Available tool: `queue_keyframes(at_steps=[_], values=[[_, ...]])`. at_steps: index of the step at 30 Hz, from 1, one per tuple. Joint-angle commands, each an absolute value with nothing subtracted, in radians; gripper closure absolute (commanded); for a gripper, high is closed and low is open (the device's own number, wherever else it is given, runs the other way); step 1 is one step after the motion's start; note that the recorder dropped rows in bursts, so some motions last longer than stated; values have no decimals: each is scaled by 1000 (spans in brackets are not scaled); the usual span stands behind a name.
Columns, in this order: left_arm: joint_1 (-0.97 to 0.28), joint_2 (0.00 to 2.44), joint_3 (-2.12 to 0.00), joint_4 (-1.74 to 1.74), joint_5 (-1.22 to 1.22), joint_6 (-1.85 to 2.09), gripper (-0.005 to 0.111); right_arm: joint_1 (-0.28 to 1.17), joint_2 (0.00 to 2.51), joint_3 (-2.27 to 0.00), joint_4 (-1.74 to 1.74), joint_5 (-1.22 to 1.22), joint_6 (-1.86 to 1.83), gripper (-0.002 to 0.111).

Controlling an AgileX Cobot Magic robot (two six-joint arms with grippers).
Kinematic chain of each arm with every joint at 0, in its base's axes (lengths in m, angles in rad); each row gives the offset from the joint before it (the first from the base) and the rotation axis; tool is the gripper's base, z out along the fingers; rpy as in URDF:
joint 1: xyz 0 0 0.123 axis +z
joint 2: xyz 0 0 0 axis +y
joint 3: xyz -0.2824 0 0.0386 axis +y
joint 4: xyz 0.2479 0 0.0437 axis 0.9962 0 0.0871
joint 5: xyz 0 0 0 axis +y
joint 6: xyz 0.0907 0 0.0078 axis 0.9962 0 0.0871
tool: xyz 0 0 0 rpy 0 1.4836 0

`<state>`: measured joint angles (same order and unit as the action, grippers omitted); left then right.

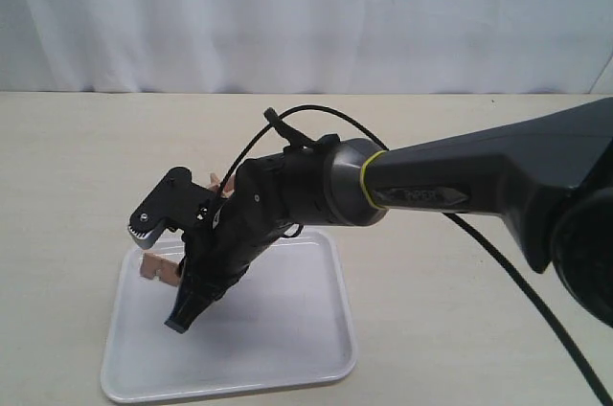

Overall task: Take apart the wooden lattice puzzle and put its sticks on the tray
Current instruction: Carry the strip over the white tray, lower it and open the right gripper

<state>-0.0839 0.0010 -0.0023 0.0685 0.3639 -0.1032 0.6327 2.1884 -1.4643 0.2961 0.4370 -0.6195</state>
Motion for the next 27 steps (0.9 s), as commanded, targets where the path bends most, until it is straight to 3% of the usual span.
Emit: queue_keyframes(at_steps=[1,4,14,27], values=[[-83,0,0,71,355,-102,107,628,2179,-1463,289,433,-615,58],[-83,0,0,71,355,-102,107,628,2148,-1465,289,451,-614,52],[-83,0,0,71,355,-102,107,626,1958,-1459,274,572,-515,52],[-83,0,0,71,355,-102,107,626,1975,-1447,272,477,-483,52]])
